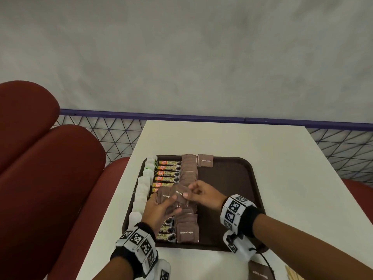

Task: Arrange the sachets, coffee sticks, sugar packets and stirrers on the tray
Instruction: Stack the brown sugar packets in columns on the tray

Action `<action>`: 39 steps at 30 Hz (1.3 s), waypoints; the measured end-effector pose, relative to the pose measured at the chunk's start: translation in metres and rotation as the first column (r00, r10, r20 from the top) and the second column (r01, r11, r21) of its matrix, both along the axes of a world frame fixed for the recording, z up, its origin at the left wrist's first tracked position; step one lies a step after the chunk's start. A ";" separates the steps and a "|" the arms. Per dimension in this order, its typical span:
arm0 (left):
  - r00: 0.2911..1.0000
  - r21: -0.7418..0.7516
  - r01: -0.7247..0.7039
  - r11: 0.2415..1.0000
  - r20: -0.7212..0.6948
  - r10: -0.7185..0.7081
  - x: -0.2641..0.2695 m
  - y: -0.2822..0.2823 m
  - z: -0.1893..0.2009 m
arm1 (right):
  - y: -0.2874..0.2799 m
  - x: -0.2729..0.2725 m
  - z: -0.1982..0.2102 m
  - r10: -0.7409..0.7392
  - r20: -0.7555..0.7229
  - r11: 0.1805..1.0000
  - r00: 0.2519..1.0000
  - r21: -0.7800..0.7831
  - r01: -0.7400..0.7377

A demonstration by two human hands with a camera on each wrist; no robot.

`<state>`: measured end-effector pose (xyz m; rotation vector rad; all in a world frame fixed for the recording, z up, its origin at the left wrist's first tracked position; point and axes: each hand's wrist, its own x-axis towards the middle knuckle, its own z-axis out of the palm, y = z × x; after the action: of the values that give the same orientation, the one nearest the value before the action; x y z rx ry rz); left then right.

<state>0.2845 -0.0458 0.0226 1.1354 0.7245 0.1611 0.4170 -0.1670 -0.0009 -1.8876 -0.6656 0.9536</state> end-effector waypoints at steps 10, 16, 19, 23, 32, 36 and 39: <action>0.999 -0.081 -0.014 0.997 0.041 0.018 0.004 -0.012 -0.001 | -0.006 0.004 0.010 -0.139 -0.054 0.978 0.989 0.152 0.146; 0.998 -0.145 -0.051 0.988 0.025 0.055 0.000 0.004 -0.004 | -0.017 0.048 0.005 -0.389 0.120 0.920 0.913 0.110 0.377; 0.997 -0.114 -0.075 0.991 0.018 0.078 0.000 0.014 -0.005 | -0.018 0.070 -0.001 -0.490 0.200 0.870 0.849 0.048 0.491; 0.998 -0.054 -0.055 0.997 0.029 0.057 -0.002 0.023 -0.004 | -0.014 0.086 0.000 -0.478 0.303 0.856 0.824 -0.049 0.515; 0.997 -0.038 -0.071 0.997 0.029 0.072 -0.005 0.035 -0.009 | 0.011 0.101 -0.012 -0.504 0.297 0.837 0.811 -0.063 0.544; 0.996 -0.045 -0.081 0.996 0.035 0.082 -0.009 0.040 -0.011 | 0.020 0.102 -0.019 -0.501 0.299 0.835 0.812 -0.082 0.545; 0.994 -0.080 -0.094 0.992 0.046 0.098 -0.010 0.043 -0.012 | 0.026 0.102 -0.024 -0.509 0.328 0.822 0.796 -0.090 0.562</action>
<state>0.2744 -0.0025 0.0110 1.0195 0.7355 0.2394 0.5187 -0.1406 -0.0248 -2.2351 -0.1678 0.3753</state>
